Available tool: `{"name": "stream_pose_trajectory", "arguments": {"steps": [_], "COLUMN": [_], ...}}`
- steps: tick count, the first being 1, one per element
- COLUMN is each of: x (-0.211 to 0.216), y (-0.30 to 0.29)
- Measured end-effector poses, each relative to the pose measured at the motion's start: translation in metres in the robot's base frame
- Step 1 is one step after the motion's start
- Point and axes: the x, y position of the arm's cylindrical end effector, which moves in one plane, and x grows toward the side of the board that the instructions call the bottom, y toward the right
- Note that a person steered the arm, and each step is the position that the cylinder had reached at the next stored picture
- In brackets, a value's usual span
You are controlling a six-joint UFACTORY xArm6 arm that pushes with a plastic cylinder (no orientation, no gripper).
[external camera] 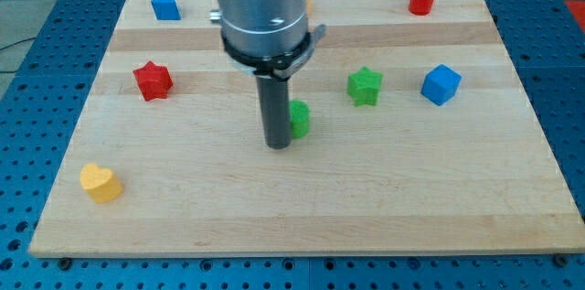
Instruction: Place the blue triangle in between the red star and green circle
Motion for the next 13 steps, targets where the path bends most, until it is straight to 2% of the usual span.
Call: {"name": "stream_pose_trajectory", "arguments": {"steps": [2,4,7,10,11,13], "x": [0.012,-0.044,-0.032,-0.033,-0.033,-0.033], "y": [0.023,0.01,0.054,0.013,-0.022,-0.051]}}
